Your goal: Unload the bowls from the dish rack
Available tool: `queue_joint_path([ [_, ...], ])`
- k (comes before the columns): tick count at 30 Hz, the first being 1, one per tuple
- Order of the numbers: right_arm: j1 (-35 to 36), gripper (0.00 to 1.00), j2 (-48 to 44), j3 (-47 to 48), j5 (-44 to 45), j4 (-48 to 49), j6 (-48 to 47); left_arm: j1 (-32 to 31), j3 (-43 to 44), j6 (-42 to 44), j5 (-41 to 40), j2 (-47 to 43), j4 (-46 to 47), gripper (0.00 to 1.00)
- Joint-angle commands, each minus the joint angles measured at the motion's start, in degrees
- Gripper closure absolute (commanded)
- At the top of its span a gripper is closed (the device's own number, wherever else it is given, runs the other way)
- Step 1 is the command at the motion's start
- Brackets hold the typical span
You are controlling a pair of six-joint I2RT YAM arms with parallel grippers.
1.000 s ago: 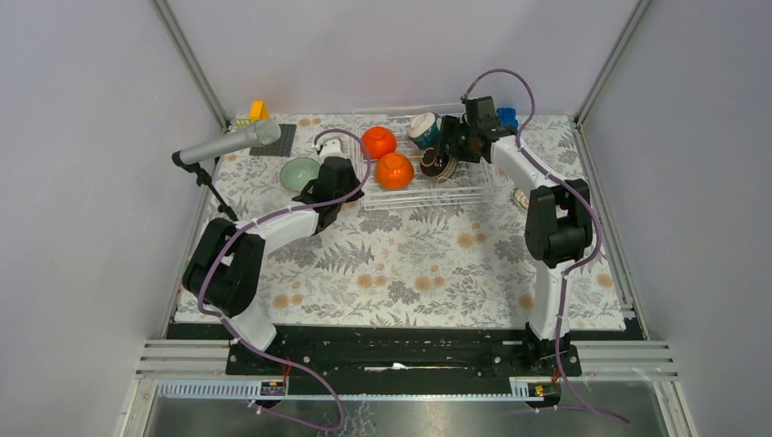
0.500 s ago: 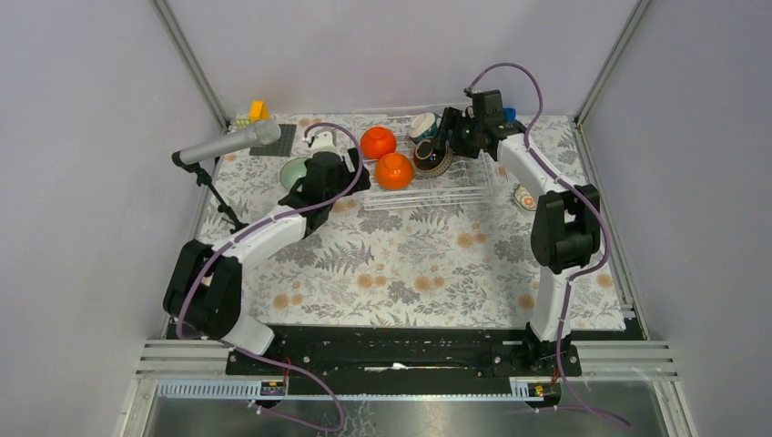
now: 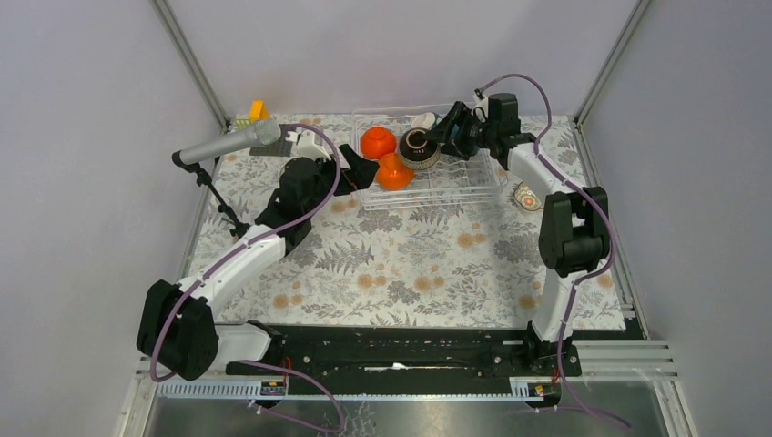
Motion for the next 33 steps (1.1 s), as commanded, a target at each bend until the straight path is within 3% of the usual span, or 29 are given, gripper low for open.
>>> queue_joint_path([
  [1,0.0,0.54,-7.0,-2.4,-10.3,13.1,9.3,0.9,-2.0,-7.4,10.7,0.1,11.4,0.01],
  [11,-0.6,0.55,-12.7,-8.4,-17.7,23.1,18.9,1.6,-5.9,-25.6,19.7,5.7,32.7,0.03],
  [24,-0.6,0.56,-15.1,-16.8,-24.4,40.1,32.0,1.8,-6.9,-34.7,25.2,12.7,51.8,0.10],
  [33,-0.7,0.56,-13.9,-18.5,-24.9,43.0,34.0,1.7,-5.6,-39.3,26.2,16.4,59.1,0.17],
])
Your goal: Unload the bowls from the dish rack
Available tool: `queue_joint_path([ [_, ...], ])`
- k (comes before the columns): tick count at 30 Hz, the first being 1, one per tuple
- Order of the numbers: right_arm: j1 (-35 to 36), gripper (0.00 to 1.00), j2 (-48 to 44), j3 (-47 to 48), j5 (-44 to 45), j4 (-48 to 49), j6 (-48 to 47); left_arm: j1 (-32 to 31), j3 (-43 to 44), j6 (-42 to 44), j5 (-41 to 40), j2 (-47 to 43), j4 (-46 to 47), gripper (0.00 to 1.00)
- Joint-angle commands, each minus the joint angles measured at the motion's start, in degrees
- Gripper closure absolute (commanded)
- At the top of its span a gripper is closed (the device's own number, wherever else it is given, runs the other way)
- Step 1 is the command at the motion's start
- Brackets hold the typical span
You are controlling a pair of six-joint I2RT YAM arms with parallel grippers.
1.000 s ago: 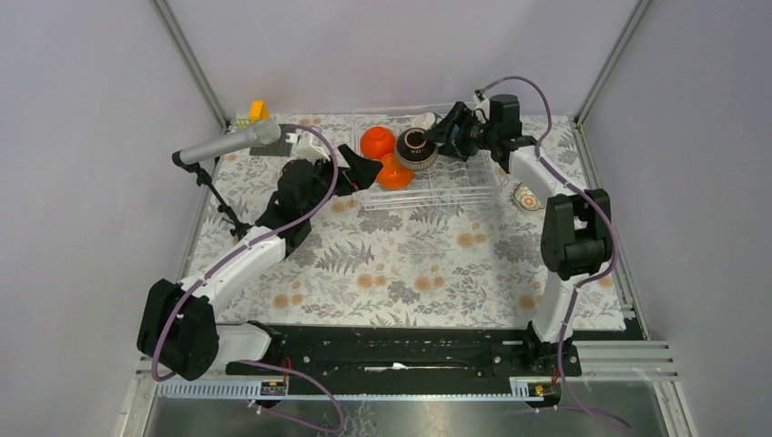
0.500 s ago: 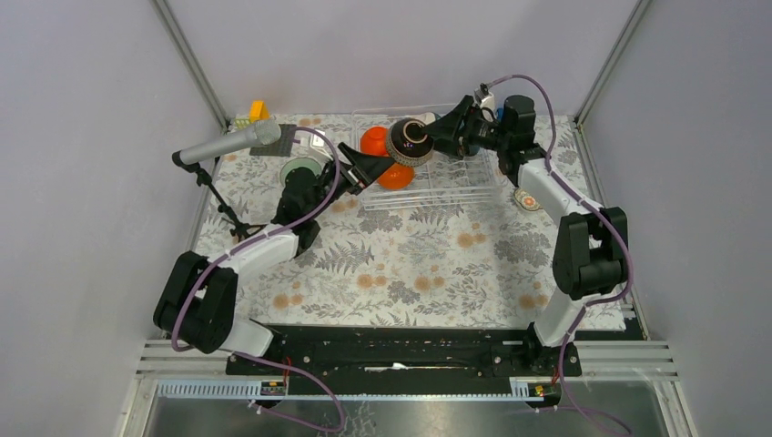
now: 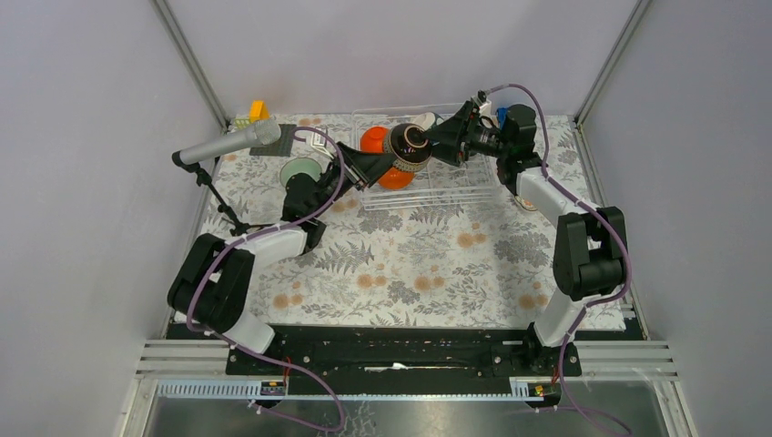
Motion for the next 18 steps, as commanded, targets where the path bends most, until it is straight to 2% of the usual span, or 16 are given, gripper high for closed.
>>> queue_joint_path([
  [1,-0.2,0.56,-1.5,0.1,-2.7,9.7,4.8,0.4,2.0,-3.1,1.8,1.7,8.1,0.19],
  [6,-0.2,0.57,1.2,-1.9,-2.1,20.0,12.6,0.3,3.0,-7.8,1.0,4.6,13.6,0.31],
  [9,-0.2,0.58,2.5,-2.3,-0.8,23.0,14.8,0.2,3.4,-11.0,0.3,6.9,18.0,0.36],
  [12,-0.2,0.58,3.9,-2.4,-0.4,24.6,16.3,0.1,4.5,-12.5,0.2,8.2,19.7,0.40],
  [15,-0.2,0.58,5.8,-3.0,-0.1,29.7,19.9,0.0,5.2,-12.7,-0.4,8.7,20.2,0.44],
  [18,-0.2,0.58,8.4,-3.8,0.7,36.5,25.7,0.0,6.1,-12.7,-1.3,9.3,21.0,0.53],
])
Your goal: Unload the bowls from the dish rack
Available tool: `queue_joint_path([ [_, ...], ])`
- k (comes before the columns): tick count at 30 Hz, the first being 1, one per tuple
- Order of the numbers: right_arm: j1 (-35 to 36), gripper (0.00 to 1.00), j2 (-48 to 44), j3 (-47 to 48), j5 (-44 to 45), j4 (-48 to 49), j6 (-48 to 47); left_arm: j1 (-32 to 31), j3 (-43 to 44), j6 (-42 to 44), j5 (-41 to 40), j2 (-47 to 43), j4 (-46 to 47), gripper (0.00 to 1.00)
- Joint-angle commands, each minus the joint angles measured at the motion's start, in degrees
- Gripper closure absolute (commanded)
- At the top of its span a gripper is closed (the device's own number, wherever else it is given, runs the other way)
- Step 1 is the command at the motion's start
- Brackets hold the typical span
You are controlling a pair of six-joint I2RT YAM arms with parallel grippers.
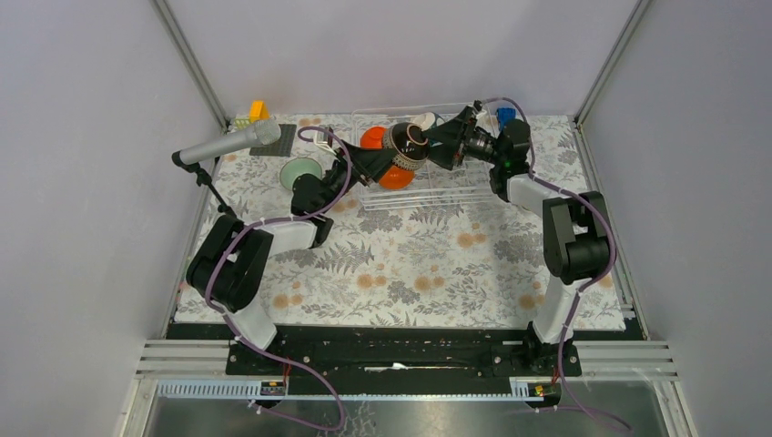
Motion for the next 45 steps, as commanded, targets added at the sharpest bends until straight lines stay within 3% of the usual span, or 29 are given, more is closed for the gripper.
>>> queue_joint_path([
  [1,-0.2,0.58,2.5,-0.2,1.8,16.9,10.5,-0.1,3.9,-1.4,-1.6,0.7,8.7,0.58],
  [5,-0.2,0.58,5.8,-1.3,4.1,24.5,18.0,-0.5,6.5,-1.3,-2.8,2.4,9.4,0.64],
  [10,-0.2,0.53,6.6,-2.8,5.8,25.6,19.4,-0.7,10.4,-1.3,-3.4,5.3,9.2,0.69],
  [12,-0.2,0.47,6.6,-3.3,6.3,25.5,19.6,-0.8,11.5,-1.3,-3.7,6.3,9.2,0.78],
  [15,-0.2,0.43,6.6,-4.0,7.1,25.4,19.7,-0.8,12.7,-1.0,-4.0,7.2,8.8,0.99],
  [22,-1.0,0.06,6.5,-7.1,10.5,25.3,19.1,-0.8,13.5,3.4,-4.4,6.3,3.2,1.00],
  [26,-2.4,0.00,4.2,-9.4,11.4,22.1,15.2,-0.7,11.5,7.8,-4.7,3.2,-2.3,1.00],
  [31,-4.0,0.00,-1.7,-10.6,11.6,9.1,3.4,-0.7,9.0,15.3,-5.4,-2.7,-13.0,1.00],
  [36,-4.4,0.00,-9.5,-7.9,14.5,-13.7,-16.7,-0.7,9.2,25.9,-7.1,-10.3,-29.7,1.00],
  [42,-4.3,0.01,-16.9,-0.4,21.7,-39.9,-40.2,-0.9,14.9,40.3,-8.2,-20.2,-60.5,1.00],
  [45,-3.7,0.02,-20.1,1.0,27.4,-47.9,-47.1,-1.5,17.8,47.1,-15.6,-24.3,-77.8,1.00],
])
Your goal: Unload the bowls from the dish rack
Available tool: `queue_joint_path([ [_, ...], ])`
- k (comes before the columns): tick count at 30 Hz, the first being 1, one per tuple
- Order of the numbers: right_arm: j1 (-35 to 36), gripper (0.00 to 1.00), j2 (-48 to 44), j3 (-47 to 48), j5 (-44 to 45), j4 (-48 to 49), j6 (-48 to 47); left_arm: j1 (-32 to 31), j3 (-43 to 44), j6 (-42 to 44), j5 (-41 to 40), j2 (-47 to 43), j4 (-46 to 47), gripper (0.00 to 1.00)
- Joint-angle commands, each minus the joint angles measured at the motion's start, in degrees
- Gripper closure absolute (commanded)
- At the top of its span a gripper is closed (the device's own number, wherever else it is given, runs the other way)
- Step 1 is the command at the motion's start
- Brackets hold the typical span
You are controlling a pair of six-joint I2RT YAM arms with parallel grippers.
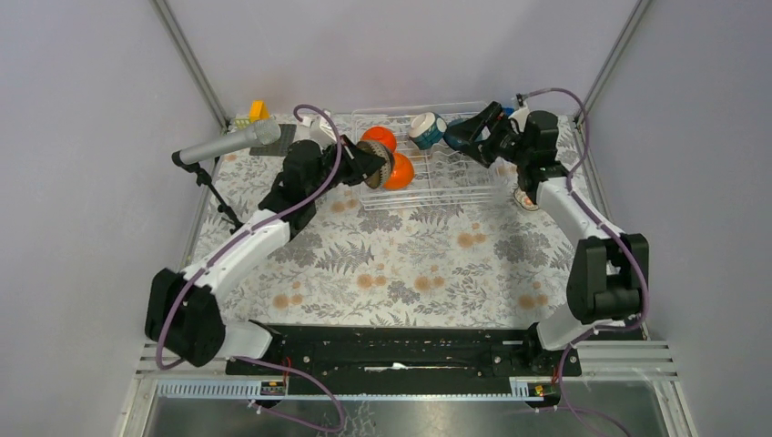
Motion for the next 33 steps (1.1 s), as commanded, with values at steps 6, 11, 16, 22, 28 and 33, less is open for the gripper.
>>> queue_joint_path([
  [6,10.0,0.01,-7.5,10.2,25.4,-32.2,-29.7,-0.6,6.2,19.2,-22.2,-11.7,-41.8,1.00],
  [11,13.7,0.01,-7.6,11.0,30.9,-34.4,-32.2,-1.1,-0.3,18.4,-27.2,-13.8,-44.0,1.00],
  [16,14.1,0.00,-8.7,9.7,29.6,-32.9,-32.9,-1.3,-2.7,19.1,-31.3,-11.8,-44.3,1.00],
  [22,14.0,0.00,-9.6,9.3,28.1,-32.8,-34.0,-2.1,-0.1,20.1,-33.3,-4.8,-44.4,1.00],
  [28,14.1,0.00,-11.1,7.6,31.9,-32.9,-34.8,-2.3,1.5,18.4,-38.0,2.6,-43.2,1.00],
  [33,14.0,0.00,-14.8,4.1,39.9,-30.6,-35.0,-2.3,5.2,17.5,-43.4,8.8,-45.2,1.00],
])
